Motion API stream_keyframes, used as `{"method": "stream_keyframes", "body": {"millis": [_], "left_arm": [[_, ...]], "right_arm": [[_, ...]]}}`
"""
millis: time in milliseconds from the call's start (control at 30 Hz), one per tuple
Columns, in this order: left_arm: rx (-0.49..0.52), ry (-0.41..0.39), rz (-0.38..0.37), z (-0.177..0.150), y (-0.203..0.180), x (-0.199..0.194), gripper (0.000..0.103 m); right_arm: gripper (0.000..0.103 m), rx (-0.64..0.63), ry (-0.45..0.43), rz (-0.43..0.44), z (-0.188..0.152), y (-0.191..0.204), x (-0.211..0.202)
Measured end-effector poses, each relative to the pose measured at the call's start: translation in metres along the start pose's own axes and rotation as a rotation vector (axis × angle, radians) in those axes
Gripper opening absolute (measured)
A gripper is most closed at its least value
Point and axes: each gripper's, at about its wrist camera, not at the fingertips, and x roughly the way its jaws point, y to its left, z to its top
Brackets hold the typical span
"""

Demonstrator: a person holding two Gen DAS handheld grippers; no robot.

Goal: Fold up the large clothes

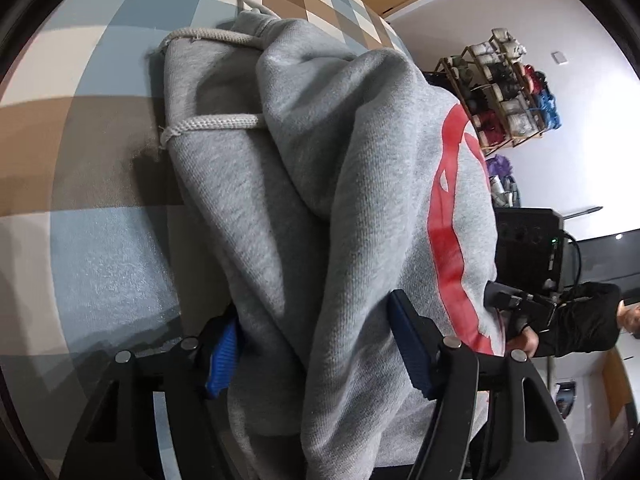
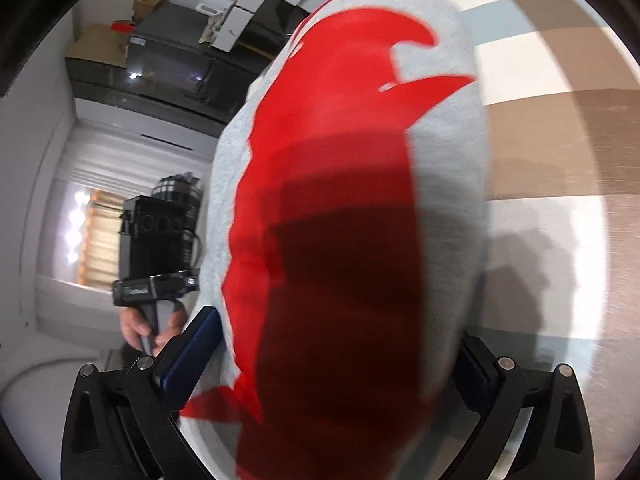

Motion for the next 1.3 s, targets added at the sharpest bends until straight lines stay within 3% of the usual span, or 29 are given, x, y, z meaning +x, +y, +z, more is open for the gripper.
{"method": "stream_keyframes", "body": {"millis": [100,167,433,467,567,667,733,800,900,1300], "left_arm": [[-0.016,-0.001,-0.066,-0.002,0.014,-0.007,0.055],[-0.008,-0.003,-0.084,-0.003,0.016,-0.009,0.051],[0.095,0.055,-0.064,-0.022,-0.005,-0.003,0.046],[0.093,0.057,-0.061,-0.025,-0.007,-0.001,0.048],[0.078,0.051,-0.011,-0.019,-0.008,0.005,0.071],[0.083,0.046,-0.024,-0.014,-0.007,0.008,0.071],[0.106,0.052,-0.055,-0.015,-0.006,0.009,0.065],[0.104,0.062,-0.083,-0.016,-0.003,0.007,0.049],[0.11,0.059,-0.113,-0.011,-0.005,-0.001,0.038],[0.171,0.029,-0.114,-0.008,-0.031,0.002,0.035]], "right_arm": [[0.096,-0.022,-0.031,0.013,-0.003,0.005,-0.001],[0.081,-0.039,-0.053,0.019,-0.006,0.01,-0.009],[0.075,-0.098,-0.048,-0.023,-0.036,0.025,-0.023],[0.075,-0.1,-0.047,-0.029,-0.04,0.026,-0.023],[0.075,-0.09,-0.053,-0.029,-0.037,0.023,-0.022],[0.076,-0.06,-0.069,-0.028,-0.031,0.024,-0.019],[0.076,-0.069,-0.09,-0.035,-0.034,0.029,-0.018],[0.075,-0.06,-0.114,-0.022,-0.04,0.029,-0.022],[0.071,-0.049,-0.155,0.019,-0.047,0.028,-0.03],[0.064,-0.078,-0.24,0.065,-0.052,0.032,-0.056]]}}
